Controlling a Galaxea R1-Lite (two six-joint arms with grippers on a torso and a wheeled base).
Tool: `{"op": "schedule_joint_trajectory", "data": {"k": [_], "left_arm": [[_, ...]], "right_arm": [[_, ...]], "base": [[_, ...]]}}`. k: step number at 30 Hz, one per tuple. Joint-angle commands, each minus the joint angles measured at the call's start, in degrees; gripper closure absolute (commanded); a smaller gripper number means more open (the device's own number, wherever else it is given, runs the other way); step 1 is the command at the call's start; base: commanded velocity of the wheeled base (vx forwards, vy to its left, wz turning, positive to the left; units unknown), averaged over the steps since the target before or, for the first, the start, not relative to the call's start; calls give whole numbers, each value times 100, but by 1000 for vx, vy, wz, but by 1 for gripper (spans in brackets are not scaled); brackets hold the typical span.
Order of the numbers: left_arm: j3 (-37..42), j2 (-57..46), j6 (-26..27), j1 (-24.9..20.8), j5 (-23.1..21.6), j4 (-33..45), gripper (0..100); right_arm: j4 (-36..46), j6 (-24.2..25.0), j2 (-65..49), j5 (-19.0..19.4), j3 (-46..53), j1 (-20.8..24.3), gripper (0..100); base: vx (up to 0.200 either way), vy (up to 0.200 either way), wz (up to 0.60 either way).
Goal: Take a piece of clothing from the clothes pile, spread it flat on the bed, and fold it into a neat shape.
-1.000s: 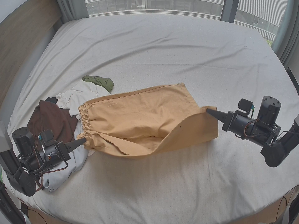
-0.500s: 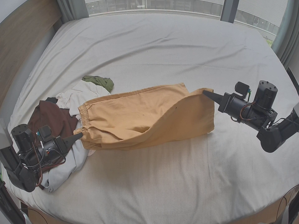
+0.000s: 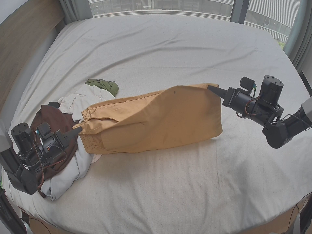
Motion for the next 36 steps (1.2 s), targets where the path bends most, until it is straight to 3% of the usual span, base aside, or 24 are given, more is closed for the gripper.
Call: {"op": "schedule_joint_trajectory", "data": {"k": [1, 15, 22, 28, 36], "left_arm": [[-111, 63, -18, 1, 63, -3, 100], [-532, 494, -27, -60, 651, 6, 100], [-770, 643, -27, -209, 933, 6, 100], [-1051, 933, -18, -508, 1451, -3, 100], [-1359, 1065, -27, -526, 1733, -3, 100]], "right_arm": [[167, -2, 245, 3, -557, 8, 100], [1292, -10, 1036, -5, -2104, -62, 100], [1468, -2, 1475, -23, -2746, -88, 100], [1468, -2, 1774, -32, -2965, -88, 100], [1468, -2, 2020, -32, -3299, -97, 100]], "base": [[0, 0, 0], [0, 0, 0], [0, 0, 0], [0, 0, 0], [0, 0, 0]]}}
